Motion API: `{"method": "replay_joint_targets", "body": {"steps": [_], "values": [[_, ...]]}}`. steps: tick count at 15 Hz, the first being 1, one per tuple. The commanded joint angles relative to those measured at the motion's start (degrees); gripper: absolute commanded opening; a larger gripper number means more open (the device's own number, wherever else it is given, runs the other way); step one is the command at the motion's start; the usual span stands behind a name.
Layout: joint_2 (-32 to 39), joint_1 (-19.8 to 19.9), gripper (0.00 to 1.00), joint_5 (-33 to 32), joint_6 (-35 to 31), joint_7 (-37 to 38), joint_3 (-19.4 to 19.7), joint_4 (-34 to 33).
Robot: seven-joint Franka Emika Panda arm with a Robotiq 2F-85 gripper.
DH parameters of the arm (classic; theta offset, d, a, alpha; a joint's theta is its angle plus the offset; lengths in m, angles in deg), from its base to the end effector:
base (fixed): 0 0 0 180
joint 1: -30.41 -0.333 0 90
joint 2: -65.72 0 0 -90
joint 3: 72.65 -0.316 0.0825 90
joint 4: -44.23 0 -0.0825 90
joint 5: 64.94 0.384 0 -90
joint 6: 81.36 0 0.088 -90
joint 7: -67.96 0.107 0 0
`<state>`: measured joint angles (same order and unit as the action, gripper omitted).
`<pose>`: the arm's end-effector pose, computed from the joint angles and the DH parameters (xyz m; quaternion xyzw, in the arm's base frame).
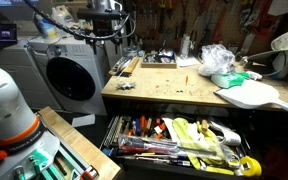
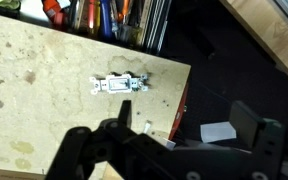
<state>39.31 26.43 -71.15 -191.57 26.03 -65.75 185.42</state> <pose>0.3954 -0.0292 0.4517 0.9318 0.3599 -0.0465 0.0063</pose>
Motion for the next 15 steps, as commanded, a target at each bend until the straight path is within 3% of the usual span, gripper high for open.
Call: {"method": "replay_joint_targets", "body": {"steps": [1, 6, 7, 15], "values": [[-6.1, 2.0, 1.0, 0.6, -8.0, -4.5, 3.9, 9.4], [-5.3, 4.7, 1.0, 2.2, -13.2, -9.7, 9.9, 13.2], [-4.5, 4.6, 1.0, 1.0, -10.9, -7.2, 7.2, 11.1], [-2.9, 5.5, 1.0, 1.5, -12.7, -8.7, 9.0, 11.4]]}}
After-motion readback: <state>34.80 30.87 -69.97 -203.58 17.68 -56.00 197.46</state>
